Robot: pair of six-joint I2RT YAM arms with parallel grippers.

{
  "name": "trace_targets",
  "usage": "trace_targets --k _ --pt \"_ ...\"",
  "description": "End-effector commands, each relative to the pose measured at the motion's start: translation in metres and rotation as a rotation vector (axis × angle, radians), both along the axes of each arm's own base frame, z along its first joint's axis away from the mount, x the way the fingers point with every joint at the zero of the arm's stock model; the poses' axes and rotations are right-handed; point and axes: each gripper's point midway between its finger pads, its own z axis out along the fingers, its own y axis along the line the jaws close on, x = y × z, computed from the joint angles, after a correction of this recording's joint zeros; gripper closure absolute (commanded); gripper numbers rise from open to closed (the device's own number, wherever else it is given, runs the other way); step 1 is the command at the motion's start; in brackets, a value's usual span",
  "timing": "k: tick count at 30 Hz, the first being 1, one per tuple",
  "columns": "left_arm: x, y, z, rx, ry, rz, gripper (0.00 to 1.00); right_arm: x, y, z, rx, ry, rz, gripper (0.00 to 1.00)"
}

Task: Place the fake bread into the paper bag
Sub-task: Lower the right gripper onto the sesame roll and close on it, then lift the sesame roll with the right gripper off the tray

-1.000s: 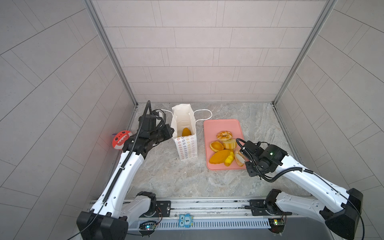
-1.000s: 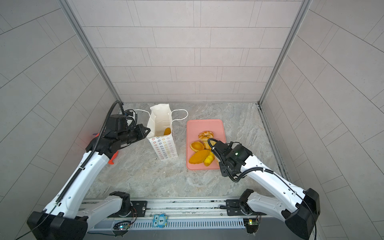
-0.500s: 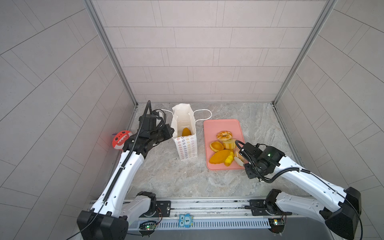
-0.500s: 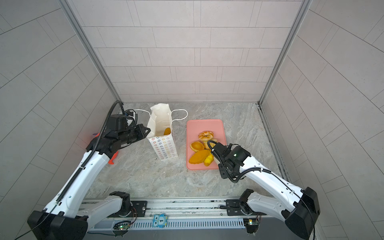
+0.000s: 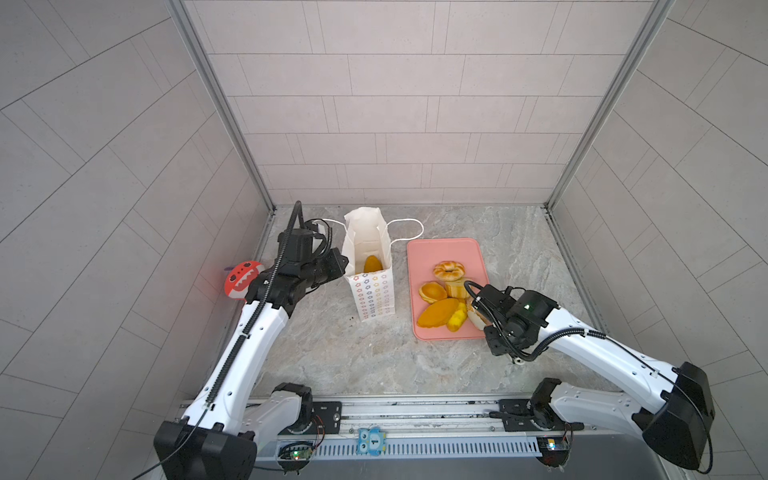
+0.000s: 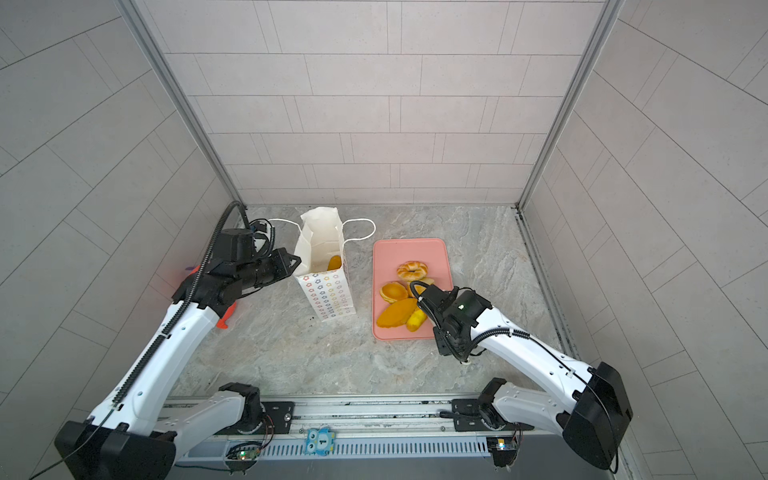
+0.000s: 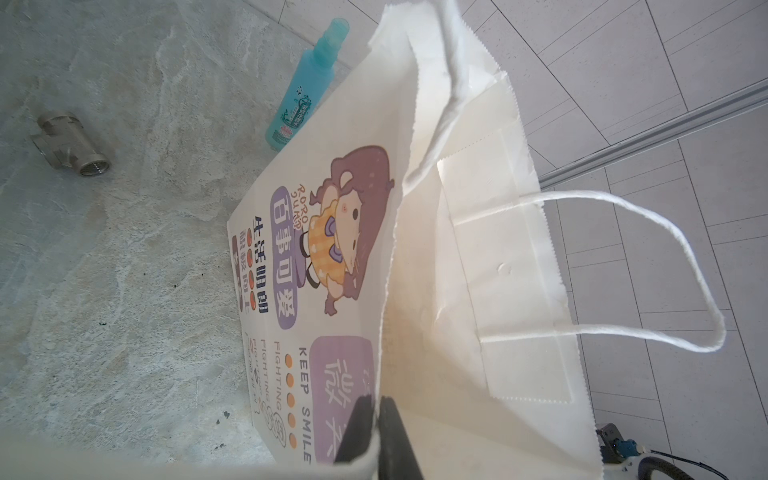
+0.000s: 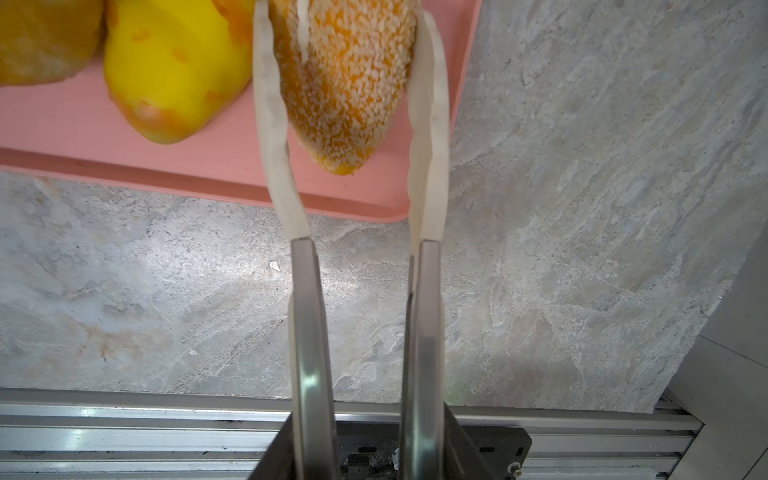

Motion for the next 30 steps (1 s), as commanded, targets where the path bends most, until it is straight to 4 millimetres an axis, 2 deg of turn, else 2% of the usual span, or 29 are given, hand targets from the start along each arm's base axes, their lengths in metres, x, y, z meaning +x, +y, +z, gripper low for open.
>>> trace_targets --k 1,11,17,25,30 --pt "0.001 0.0 0.0 0.001 0.001 0.0 0.9 0.007 -0.004 0.006 -0.025 -0.037 -0.007 0.6" --pt "0.001 0.001 0.001 0.002 -0.001 0.002 0.9 0.005 -0.013 0.023 -0.027 -0.083 -0.018 0.65" --pt "0.002 0.0 0.003 0.001 -0.004 0.001 0.9 0.006 -0.018 0.037 0.01 -0.161 -0.032 0.66" --pt "0.002 0.001 0.002 0.001 -0.003 0.002 0.9 0.006 -0.022 0.046 0.016 -0.183 -0.049 0.66" --pt "0.001 0.001 0.003 0.003 -0.005 0.003 0.9 0.008 -0.026 0.058 0.014 -0.211 -0.053 0.66"
